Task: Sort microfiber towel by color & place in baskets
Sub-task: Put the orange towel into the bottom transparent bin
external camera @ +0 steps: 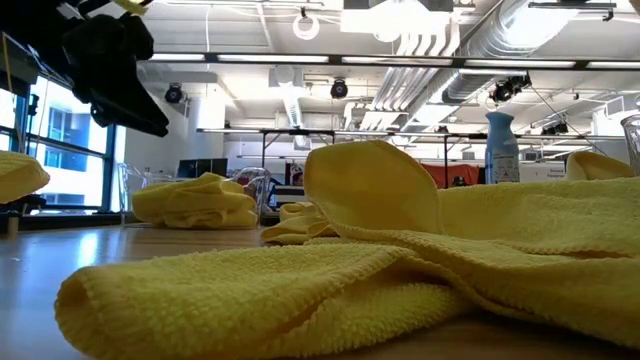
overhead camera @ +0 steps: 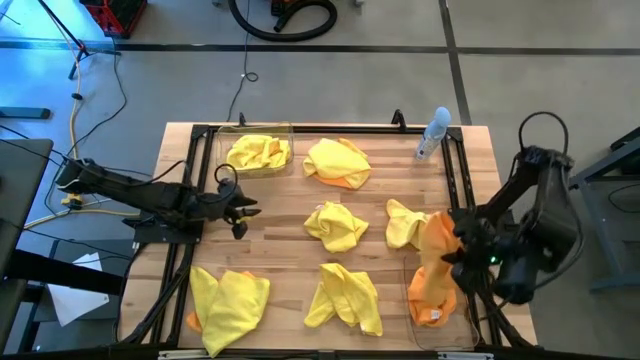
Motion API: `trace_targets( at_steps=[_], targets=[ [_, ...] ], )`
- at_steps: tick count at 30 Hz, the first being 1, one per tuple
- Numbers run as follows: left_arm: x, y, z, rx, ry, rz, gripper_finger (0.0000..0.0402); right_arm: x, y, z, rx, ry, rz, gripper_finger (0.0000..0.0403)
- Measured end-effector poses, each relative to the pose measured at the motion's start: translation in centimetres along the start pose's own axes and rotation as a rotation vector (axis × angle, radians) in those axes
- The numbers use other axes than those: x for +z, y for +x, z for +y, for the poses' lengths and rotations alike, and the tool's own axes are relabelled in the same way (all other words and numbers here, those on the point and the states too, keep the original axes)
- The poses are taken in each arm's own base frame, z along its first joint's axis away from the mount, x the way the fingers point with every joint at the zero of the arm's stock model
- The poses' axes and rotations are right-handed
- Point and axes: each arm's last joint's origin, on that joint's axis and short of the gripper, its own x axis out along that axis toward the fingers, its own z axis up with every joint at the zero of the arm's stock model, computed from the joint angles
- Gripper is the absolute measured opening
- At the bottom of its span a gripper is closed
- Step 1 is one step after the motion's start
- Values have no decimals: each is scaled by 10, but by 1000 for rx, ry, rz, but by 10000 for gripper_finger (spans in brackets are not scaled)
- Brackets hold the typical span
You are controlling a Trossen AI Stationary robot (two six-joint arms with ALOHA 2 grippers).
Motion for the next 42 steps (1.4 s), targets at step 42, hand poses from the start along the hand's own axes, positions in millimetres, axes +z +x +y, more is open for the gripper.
trace_targets(
  at_steps=[42],
  targets=[
    [-7,4,1,-45,13,-13,136,-93,183,-43,-95,328,231,69]
  ],
)
